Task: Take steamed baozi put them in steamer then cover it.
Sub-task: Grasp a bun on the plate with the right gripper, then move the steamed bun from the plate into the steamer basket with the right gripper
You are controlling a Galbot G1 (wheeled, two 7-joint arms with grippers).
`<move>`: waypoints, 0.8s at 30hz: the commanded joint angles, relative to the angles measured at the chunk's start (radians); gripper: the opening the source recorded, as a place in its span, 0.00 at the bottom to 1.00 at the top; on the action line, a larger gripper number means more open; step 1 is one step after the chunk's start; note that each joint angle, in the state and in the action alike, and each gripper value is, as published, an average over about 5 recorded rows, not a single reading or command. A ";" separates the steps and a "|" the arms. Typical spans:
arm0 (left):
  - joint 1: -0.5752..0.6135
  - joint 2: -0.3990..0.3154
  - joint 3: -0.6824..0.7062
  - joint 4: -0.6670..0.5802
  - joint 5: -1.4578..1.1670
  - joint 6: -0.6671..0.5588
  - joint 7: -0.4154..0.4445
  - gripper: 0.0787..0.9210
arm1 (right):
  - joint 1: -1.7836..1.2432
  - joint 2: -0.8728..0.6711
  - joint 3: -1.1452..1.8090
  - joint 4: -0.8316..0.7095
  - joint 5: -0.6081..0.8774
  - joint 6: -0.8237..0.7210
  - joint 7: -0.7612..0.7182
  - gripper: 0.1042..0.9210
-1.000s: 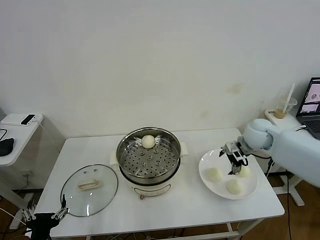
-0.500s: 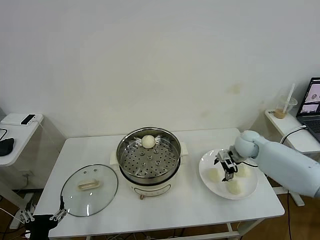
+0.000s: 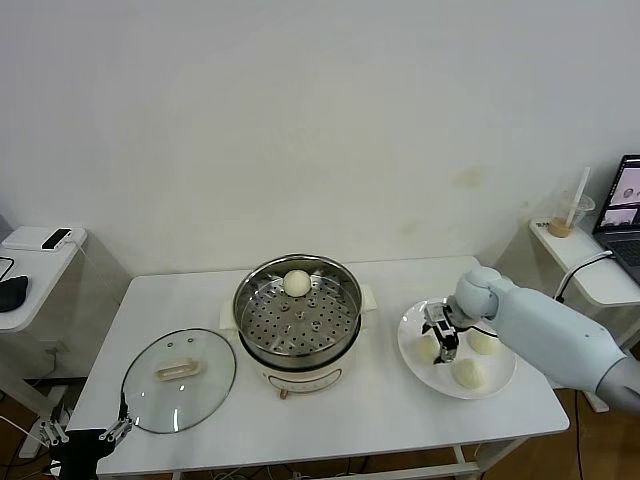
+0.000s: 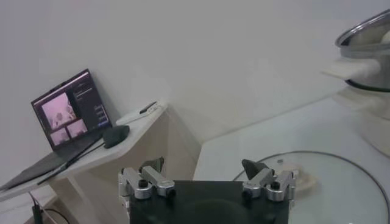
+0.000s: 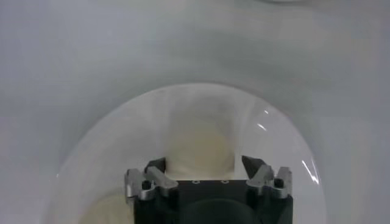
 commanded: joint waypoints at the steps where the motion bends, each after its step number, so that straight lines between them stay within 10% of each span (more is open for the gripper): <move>1: 0.001 0.000 0.000 0.000 0.000 -0.001 -0.001 0.88 | 0.013 0.005 0.004 -0.004 0.006 -0.011 -0.015 0.61; 24: -0.003 0.023 0.009 -0.027 -0.009 0.000 -0.001 0.88 | 0.701 0.010 -0.307 0.256 0.417 -0.142 -0.005 0.60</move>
